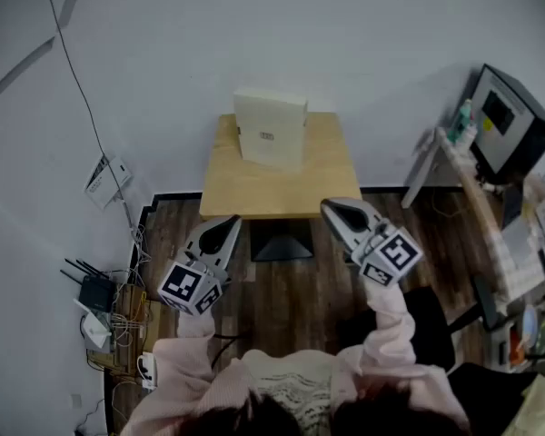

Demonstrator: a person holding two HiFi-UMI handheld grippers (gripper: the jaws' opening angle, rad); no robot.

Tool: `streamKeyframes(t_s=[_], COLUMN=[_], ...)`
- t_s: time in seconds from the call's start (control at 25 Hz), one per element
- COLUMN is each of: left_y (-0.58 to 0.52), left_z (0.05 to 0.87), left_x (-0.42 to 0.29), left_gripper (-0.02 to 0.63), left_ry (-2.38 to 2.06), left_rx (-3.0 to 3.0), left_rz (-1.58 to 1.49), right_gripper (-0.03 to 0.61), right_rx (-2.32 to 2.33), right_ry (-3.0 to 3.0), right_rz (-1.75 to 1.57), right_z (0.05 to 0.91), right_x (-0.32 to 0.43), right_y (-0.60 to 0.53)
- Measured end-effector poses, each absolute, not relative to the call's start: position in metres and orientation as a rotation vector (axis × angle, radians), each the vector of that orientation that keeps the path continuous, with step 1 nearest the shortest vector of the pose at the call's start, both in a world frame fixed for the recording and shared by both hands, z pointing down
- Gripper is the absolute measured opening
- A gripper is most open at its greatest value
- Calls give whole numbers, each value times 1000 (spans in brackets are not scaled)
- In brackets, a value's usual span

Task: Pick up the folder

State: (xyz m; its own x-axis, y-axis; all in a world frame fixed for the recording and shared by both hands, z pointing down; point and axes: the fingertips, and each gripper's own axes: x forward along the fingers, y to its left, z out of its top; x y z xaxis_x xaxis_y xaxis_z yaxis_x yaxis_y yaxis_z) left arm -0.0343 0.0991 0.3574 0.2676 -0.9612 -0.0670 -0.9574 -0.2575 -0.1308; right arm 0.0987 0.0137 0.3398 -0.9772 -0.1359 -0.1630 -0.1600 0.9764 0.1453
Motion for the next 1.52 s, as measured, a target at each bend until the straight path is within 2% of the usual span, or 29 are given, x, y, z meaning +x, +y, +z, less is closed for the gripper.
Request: streamKeyframes(t_s=[1.04, 1.52], left_y=[99, 79], left_z=[374, 385], left_x=[-37, -56], left_gripper=[0, 0], left_ry=[1900, 1914], left_rx=[-2378, -2399], left_rz=[-16, -7], right_gripper=[2, 2], right_rx=[-196, -183], right_ry=[3012, 3029], right_rz=[107, 73], right_z=[365, 378], right_x=[93, 66], right_y=[3, -14])
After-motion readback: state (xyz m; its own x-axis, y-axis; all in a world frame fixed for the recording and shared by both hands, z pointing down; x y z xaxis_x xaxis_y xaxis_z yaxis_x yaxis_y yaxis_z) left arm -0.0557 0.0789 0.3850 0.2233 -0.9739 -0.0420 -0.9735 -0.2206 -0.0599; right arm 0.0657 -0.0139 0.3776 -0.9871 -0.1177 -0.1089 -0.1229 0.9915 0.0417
